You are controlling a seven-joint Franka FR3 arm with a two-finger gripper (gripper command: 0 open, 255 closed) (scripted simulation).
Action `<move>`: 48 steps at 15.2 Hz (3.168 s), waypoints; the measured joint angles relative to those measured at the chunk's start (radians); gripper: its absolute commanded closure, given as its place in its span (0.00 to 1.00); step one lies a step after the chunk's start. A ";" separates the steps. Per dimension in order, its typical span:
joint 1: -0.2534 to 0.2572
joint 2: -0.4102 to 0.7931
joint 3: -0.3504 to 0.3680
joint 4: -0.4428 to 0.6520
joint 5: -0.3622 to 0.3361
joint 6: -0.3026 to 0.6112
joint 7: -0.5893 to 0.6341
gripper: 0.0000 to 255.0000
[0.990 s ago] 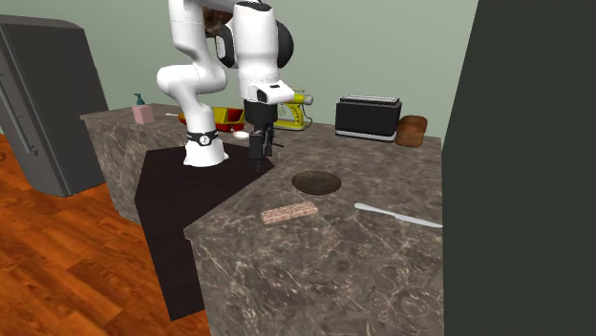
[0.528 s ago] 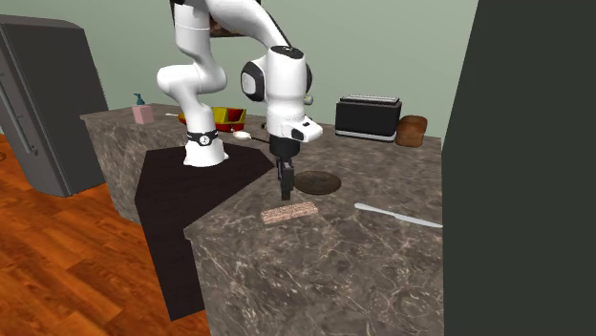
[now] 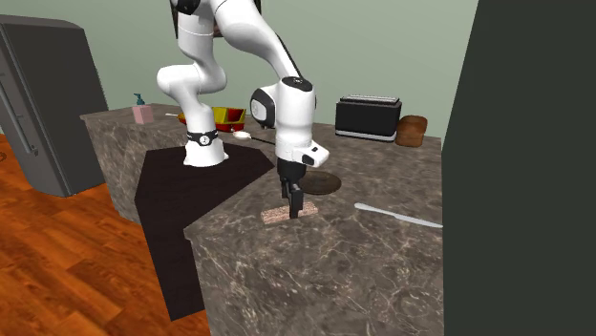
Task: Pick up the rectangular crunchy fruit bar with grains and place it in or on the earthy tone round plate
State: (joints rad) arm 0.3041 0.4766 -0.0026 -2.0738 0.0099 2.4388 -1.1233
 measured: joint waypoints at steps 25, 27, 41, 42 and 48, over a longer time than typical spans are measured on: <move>0.000 -0.015 0.000 -0.002 0.000 -0.013 0.000 1.00; 0.003 -0.033 0.001 -0.001 -0.001 -0.032 0.004 1.00; 0.021 -0.179 0.010 -0.014 -0.002 -0.164 0.032 1.00; 0.033 -0.187 0.017 -0.026 -0.001 -0.160 0.049 1.00; 0.118 -0.234 0.068 -0.088 0.003 -0.144 0.181 1.00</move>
State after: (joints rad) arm 0.4216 0.2425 0.0657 -2.1613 0.0129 2.2946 -0.9420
